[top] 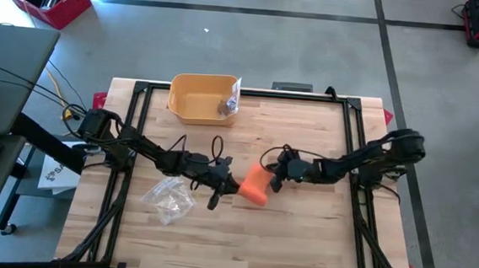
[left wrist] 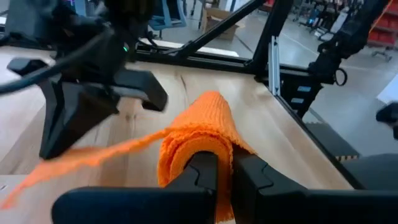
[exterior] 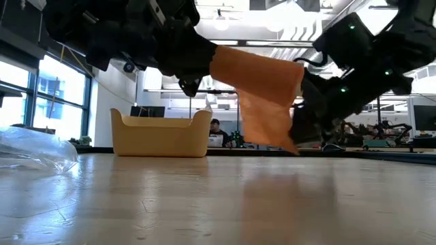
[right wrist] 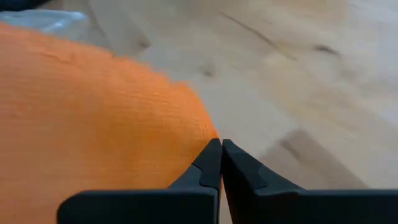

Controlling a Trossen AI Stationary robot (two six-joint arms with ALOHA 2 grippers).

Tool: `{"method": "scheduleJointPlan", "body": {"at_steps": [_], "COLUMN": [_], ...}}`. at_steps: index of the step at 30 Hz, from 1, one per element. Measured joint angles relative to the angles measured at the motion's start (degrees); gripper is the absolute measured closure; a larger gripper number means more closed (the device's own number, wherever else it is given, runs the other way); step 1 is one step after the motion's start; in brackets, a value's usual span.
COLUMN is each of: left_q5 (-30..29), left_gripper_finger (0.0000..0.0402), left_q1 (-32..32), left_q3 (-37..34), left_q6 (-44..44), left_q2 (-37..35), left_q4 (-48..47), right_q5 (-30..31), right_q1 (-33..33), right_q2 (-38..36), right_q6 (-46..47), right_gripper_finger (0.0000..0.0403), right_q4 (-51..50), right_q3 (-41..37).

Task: Roll bandage
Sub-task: Roll the orange bandage

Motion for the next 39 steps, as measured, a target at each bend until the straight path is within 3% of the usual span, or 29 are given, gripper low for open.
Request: {"method": "scheduleJointPlan", "body": {"at_steps": [6, 13, 19, 24, 30, 35, 39], "left_q5": [-0.4, -0.6, -1.7, -3.4, -6.6, -6.7, -6.6], "left_gripper_finger": [0.0390, 0.0390, 0.0390, 0.0390, 0.0390, 0.0390, 0.0390], "left_q1": [-1.0, -1.9, -2.4, -2.7, 3.5, 8.9, 11.4], "left_q3": [0.0, 0.0, 0.7, 0.7, 0.8, 0.8, 0.8], "left_q6": [-1.9, -2.5, -3.7, -1.7, 1.6, -0.2, -2.0], "left_q2": [0.0, 0.0, 0.0, 0.4, 4.2, 11.2, 18.2], "left_q4": [1.8, 3.6, 4.4, 7.5, 15.3, 18.4, 23.1], "right_q5": [-0.1, 0.1, 3.5, 11.6, 13.2, 9.9, 9.2], "right_q1": [0.1, -1.8, 3.4, 14.6, 27.6, 30.4, 28.4], "right_q2": [1.7, -8.9, -18.3, -23.7, -26.6, -25.2, -22.9], "right_q6": [-3.0, -5.9, -4.3, -0.5, 0.1, -0.8, -2.6], "right_gripper_finger": [0.0335, 0.0283, 0.0282, 0.0293, 0.0316, 0.0327, 0.0327], "right_q4": [-2.0, -18.1, -25.2, -28.0, -29.9, -29.7, -27.4], "right_q3": [3.2, 4.7, 4.7, 4.7, 7.4, 10.2, 10.3]}}
